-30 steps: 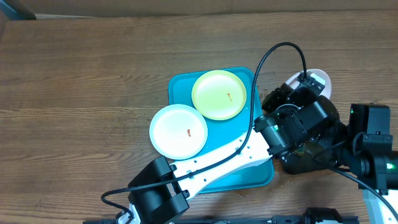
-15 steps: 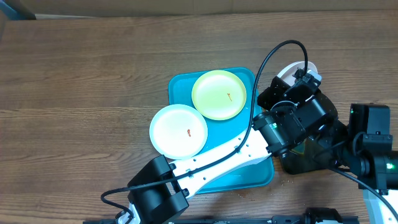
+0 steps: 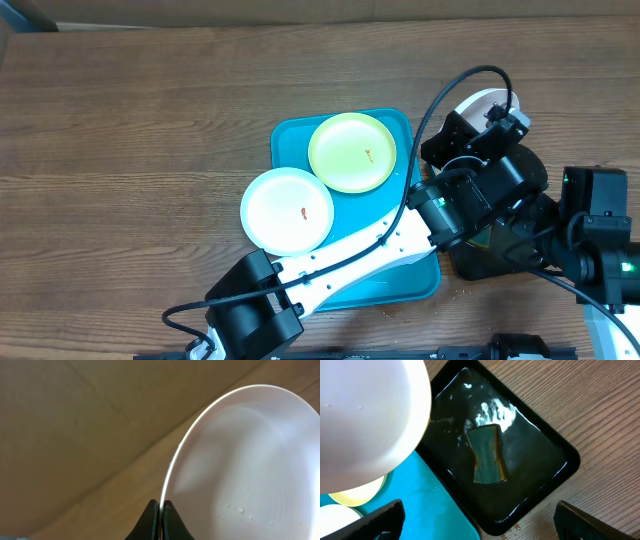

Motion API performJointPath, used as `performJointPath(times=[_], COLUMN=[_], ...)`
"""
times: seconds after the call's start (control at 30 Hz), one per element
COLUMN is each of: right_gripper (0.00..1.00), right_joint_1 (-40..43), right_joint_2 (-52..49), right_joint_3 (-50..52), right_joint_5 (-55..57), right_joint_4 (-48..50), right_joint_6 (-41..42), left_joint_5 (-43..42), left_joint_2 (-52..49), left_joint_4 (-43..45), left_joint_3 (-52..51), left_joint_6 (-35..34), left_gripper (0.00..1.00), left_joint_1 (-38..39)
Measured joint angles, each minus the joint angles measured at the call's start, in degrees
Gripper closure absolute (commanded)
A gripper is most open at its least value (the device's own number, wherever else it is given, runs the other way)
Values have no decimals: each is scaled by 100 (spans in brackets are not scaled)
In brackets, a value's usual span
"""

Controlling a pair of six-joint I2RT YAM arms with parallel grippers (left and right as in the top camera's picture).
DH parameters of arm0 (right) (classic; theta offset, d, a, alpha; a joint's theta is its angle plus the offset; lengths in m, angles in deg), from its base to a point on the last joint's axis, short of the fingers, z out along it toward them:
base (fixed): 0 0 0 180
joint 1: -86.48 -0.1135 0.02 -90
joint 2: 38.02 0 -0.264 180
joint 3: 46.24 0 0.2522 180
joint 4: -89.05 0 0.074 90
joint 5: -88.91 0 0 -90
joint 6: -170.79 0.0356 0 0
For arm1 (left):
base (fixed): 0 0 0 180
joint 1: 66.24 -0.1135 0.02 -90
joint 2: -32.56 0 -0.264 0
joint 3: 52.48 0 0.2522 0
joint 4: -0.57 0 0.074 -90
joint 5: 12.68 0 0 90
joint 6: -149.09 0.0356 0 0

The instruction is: Clean dirty plates on tray and stack at the side

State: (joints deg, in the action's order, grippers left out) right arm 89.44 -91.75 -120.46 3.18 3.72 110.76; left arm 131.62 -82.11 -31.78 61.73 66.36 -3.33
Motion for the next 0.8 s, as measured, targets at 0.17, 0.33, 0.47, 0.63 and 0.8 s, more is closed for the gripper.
performJointPath(times=[0.17, 0.33, 0.47, 0.63, 0.8], right_gripper=[3, 3, 3, 3, 3], right_joint_1=[0, 0, 0, 0, 0], right_joint_2=[0, 0, 0, 0, 0], right_joint_3=[0, 0, 0, 0, 0], right_joint_5=[-2, 0, 0, -2, 0], right_joint_4=[-4, -39, -57, -66, -68], right_joint_6=[4, 0, 2, 2, 2], left_joint_5=[39, 39, 37, 37, 37], left_joint_2=[0, 0, 0, 0, 0], left_joint_4=[70, 122, 151, 192, 234], left_joint_3=[0, 0, 0, 0, 0], left_joint_6=[800, 1226, 1401, 1438, 1488], left_gripper=[96, 96, 96, 96, 96], left_joint_1=[0, 0, 2, 11, 11])
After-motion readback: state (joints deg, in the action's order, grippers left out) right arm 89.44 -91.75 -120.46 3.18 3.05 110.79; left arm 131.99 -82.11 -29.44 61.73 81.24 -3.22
